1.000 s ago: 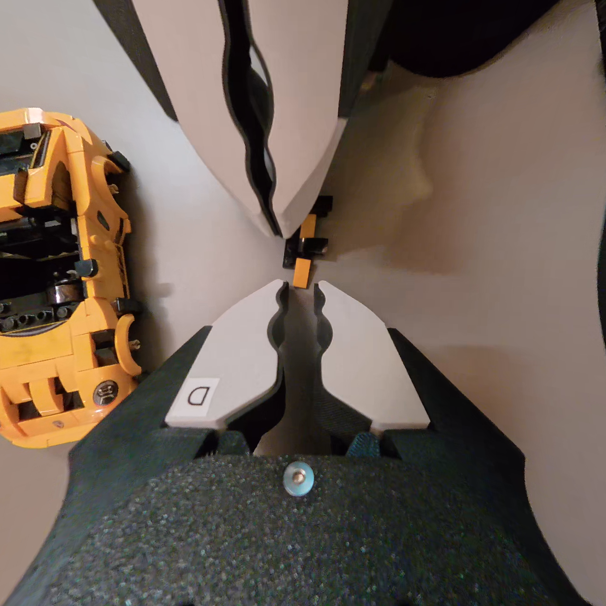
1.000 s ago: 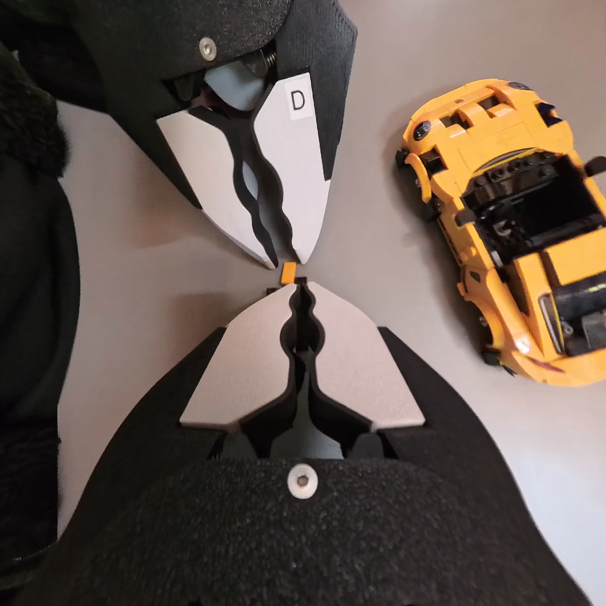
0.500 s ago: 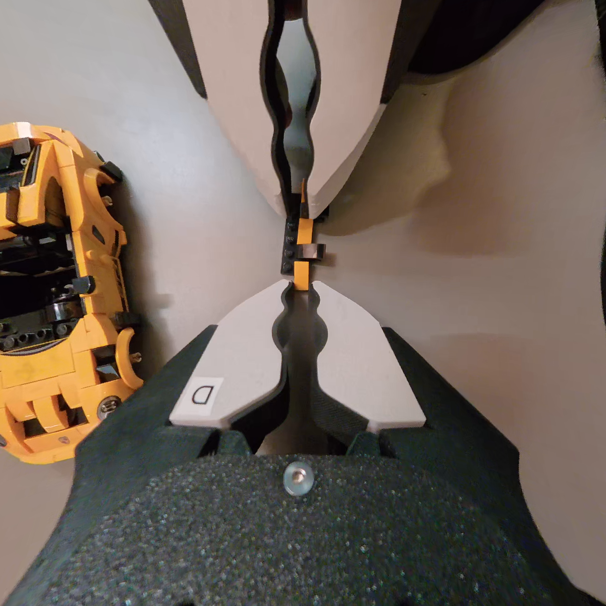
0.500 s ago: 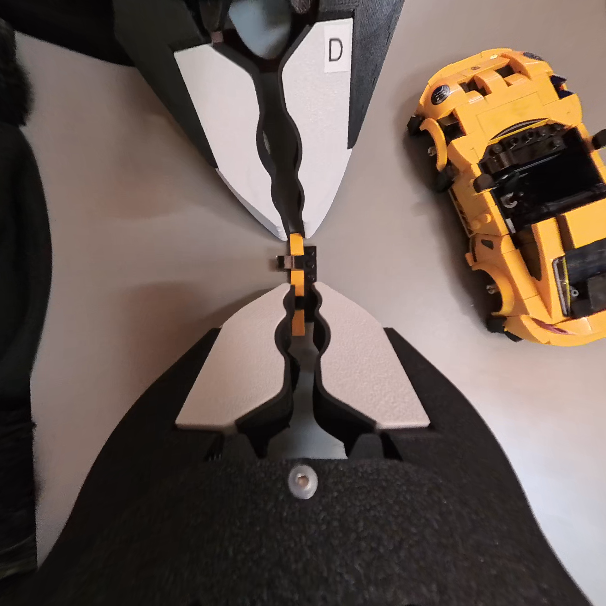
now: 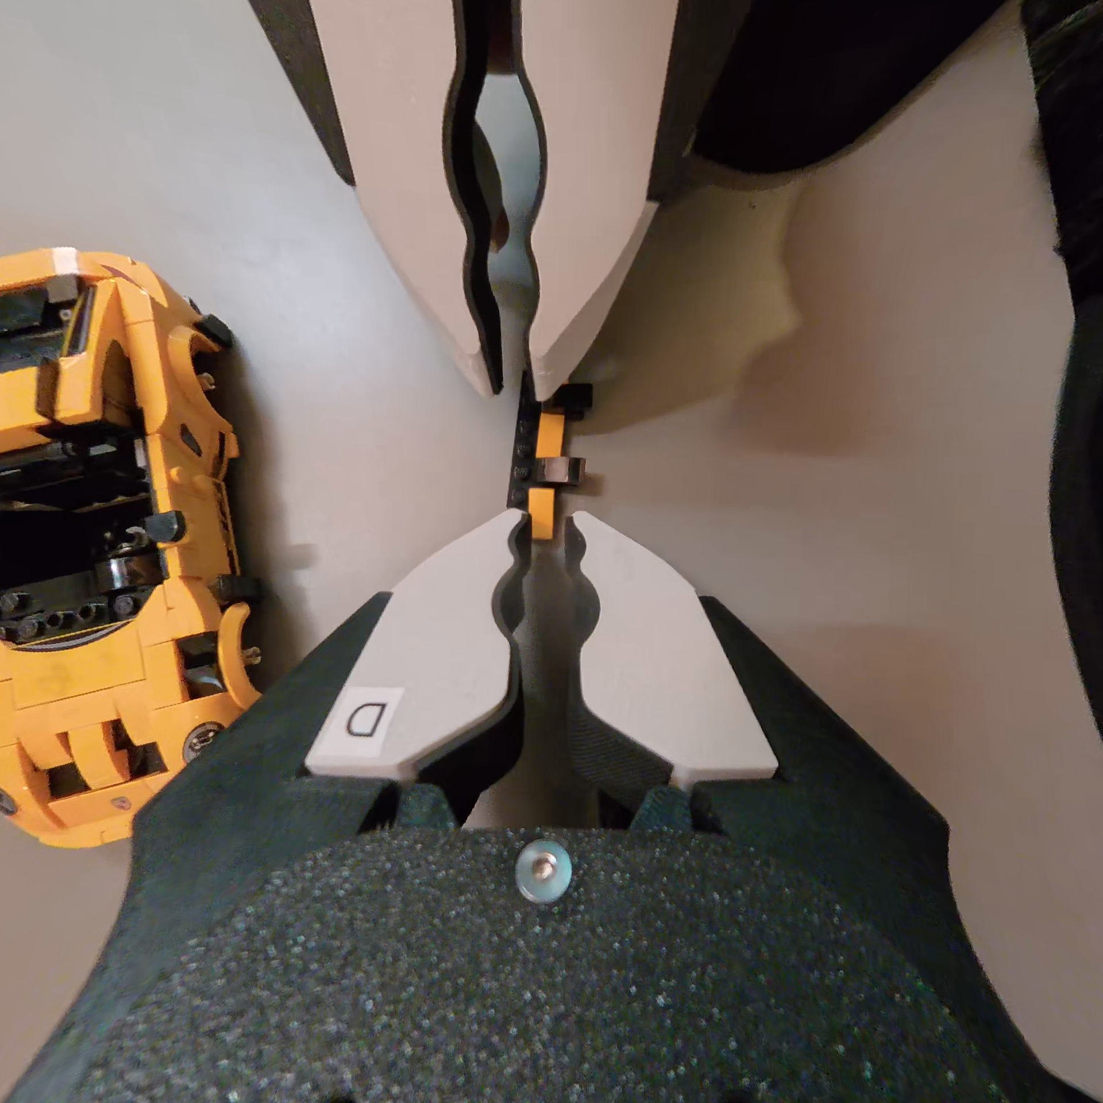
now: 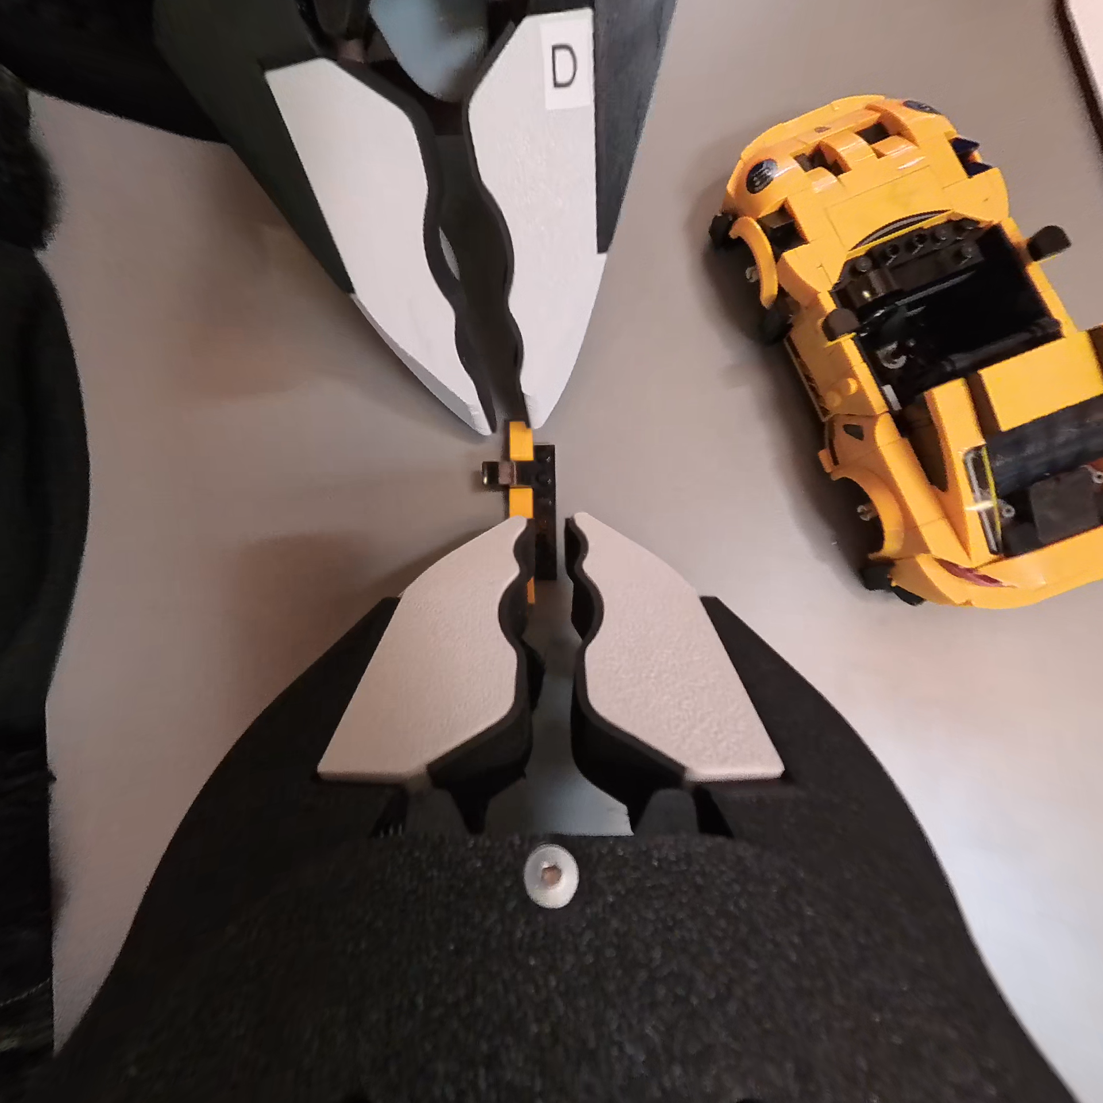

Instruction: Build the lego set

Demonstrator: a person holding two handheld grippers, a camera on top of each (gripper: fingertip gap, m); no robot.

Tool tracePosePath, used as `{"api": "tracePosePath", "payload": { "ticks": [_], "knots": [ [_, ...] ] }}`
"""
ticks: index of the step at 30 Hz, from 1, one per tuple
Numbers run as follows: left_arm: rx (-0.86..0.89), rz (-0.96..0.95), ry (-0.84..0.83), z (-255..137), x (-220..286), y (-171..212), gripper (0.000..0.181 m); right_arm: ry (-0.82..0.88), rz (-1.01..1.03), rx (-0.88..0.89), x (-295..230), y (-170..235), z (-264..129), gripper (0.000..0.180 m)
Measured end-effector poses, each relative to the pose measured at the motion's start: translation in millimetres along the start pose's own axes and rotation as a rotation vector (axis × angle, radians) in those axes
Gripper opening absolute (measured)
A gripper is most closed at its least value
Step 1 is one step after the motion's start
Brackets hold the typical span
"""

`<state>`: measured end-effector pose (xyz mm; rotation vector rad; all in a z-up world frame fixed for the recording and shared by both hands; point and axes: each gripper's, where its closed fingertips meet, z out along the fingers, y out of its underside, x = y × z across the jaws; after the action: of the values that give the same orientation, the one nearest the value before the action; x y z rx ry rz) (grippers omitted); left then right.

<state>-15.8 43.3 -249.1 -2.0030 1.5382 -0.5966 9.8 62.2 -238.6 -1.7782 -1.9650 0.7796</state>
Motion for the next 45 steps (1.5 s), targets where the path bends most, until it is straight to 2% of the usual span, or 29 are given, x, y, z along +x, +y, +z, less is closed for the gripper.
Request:
{"api": "tracePosePath", "payload": {
  "ticks": [12, 26, 41, 45],
  "knots": [
    [0.006, -0.009, 0.003, 3.1, -1.5, -3.8, 0.006, -0.024, 0.008, -0.001, -1.1, 8.8, -5.6, 0.009],
    [-0.029, 0.001, 0.019, 7.7, -2.6, -5.4, 0.004, -0.006, -0.101, -0.078, -5.6, 23.7, 2.0, 0.015],
    [-0.137, 0.020, 0.087, 8.8, -1.7, -7.1, 0.005, -0.003, -0.105, -0.080, -5.0, 23.5, 3.1, 0.015],
    [-0.171, 0.030, 0.118, 9.1, -0.8, -7.6, 0.000, -0.002, -0.101, -0.075, -4.7, 23.4, 3.4, 0.015]
  ]
}}
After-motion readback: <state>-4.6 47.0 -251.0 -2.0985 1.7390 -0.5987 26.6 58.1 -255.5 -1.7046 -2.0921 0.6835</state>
